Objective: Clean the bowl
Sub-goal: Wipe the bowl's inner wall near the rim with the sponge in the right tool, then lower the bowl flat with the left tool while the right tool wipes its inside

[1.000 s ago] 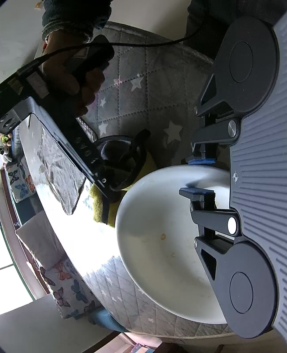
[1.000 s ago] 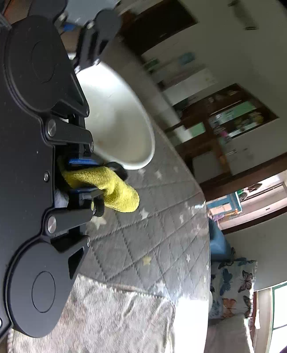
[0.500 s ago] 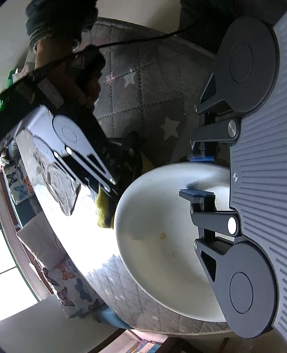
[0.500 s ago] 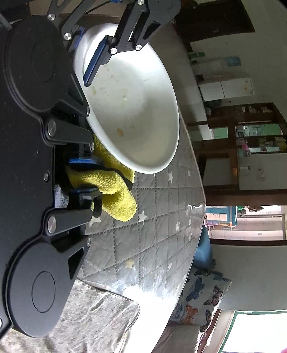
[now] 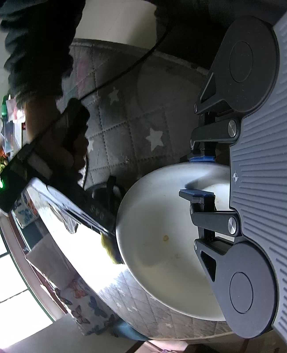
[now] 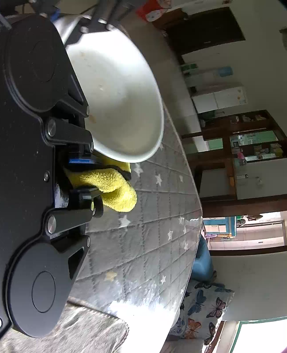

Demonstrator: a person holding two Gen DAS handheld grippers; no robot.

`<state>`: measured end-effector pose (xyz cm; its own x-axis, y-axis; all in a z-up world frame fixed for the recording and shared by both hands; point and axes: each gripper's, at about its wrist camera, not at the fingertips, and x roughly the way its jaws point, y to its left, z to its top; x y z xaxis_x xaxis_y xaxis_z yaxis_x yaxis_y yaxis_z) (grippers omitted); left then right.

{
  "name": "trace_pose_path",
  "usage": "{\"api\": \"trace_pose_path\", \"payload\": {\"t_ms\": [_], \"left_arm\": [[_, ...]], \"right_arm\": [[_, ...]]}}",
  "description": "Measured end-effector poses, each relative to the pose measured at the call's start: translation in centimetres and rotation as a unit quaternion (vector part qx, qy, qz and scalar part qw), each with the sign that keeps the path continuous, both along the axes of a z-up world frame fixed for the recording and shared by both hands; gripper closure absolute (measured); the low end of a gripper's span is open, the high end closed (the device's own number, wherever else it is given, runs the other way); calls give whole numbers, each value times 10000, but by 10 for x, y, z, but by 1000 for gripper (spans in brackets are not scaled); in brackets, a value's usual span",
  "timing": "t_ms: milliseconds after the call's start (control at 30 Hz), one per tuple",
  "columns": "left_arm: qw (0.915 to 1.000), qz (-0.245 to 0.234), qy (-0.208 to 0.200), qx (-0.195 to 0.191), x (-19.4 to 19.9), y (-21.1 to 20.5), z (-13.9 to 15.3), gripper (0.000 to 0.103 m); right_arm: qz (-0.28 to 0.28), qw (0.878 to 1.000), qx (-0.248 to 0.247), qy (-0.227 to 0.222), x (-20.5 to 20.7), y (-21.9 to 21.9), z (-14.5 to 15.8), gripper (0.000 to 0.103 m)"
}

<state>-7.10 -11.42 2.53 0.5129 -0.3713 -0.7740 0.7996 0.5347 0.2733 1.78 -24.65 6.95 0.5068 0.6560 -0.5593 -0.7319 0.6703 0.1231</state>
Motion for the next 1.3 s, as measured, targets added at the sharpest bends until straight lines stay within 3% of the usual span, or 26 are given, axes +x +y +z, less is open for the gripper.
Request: {"api": "trace_pose_path", "payload": {"t_ms": [200, 400, 767, 933, 1100, 1300], "left_arm": [[9997, -222, -117, 20, 1, -5, -3, 78], [9996, -225, -138, -49, 2, -8, -4, 78], [9957, 669, 328, -549, 11, -3, 4, 75], [9939, 844, 225, -667, 2, 2, 11, 70], [9906, 1107, 44, -806, -12, 15, 26, 54], [9798, 1734, -95, -988, -22, 40, 34, 53]], "right_arm": [[19, 9979, -554, -327, -14, 4, 10, 86], [-196, 9965, -648, -490, -31, -10, 13, 88], [-460, 9947, -485, -780, -44, -19, 27, 88], [-574, 9918, -445, -1048, -54, -22, 43, 88], [-638, 9901, -282, -1214, -61, -24, 59, 88], [-375, 9903, -296, -1303, -73, -14, 65, 88]]}}
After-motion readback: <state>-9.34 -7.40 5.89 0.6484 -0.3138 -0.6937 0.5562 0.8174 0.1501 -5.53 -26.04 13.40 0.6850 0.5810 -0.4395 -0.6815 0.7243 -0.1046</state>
